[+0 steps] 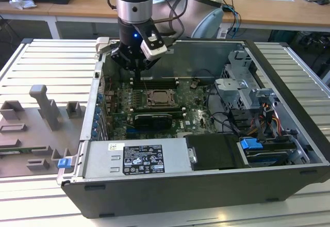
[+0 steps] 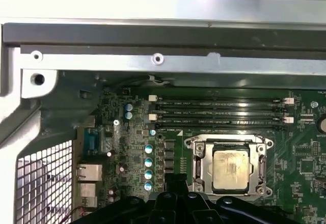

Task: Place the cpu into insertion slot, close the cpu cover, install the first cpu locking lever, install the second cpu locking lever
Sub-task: 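Install the first cpu locking lever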

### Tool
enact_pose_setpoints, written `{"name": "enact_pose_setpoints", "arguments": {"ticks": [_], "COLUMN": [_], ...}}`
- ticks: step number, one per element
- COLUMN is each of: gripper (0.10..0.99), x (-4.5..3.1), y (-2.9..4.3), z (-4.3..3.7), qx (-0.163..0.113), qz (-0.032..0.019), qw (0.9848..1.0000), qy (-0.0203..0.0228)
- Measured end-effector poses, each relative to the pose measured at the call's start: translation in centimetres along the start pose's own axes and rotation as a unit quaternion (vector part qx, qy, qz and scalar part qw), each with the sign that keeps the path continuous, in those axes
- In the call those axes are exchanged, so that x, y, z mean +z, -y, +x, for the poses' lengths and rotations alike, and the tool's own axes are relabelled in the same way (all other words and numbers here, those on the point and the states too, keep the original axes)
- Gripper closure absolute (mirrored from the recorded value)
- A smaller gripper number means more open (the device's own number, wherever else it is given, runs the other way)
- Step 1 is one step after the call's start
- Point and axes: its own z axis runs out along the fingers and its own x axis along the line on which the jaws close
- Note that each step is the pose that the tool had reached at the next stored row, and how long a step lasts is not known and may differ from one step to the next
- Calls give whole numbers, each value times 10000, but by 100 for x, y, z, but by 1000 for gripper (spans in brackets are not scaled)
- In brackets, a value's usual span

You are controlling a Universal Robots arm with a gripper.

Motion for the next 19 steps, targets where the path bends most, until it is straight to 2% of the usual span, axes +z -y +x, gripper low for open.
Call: {"name": "enact_pose_setpoints", "arguments": {"ticks": [3,4,6,11,19], "gripper": [980,980,980,980,980], "x": [23,65,89,92,95], "y": [-66,-134,-185,-216,-216], "z": [-1,1,1,-3,-56], "qx": [-1,0,-1,-1,0], "qz": [-1,0,-1,0,0], "qw": [10000,10000,10000,10000,10000], "qy": [0,0,0,0,0]}}
